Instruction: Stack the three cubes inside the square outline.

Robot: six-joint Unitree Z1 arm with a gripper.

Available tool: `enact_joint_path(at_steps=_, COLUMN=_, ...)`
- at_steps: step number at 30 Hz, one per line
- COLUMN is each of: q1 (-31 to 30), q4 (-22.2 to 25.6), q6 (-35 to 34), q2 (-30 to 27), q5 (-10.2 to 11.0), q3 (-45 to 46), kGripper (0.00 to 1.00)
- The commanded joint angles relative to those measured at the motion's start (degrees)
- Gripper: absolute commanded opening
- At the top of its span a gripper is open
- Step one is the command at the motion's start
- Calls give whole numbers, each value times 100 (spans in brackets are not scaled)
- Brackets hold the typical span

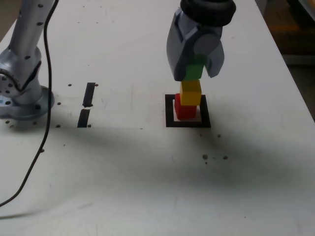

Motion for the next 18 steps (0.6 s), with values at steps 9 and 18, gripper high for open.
enact_joint_path(at_steps=9, q1=-5, q4=5, q6=1, q2=-29, q5=-245, q3=127, kGripper=0)
enact_joint_path(at_steps=18, q1=-6, q4=-97, q6=4, q2=-16, q5=-313, q3=222, kGripper=2)
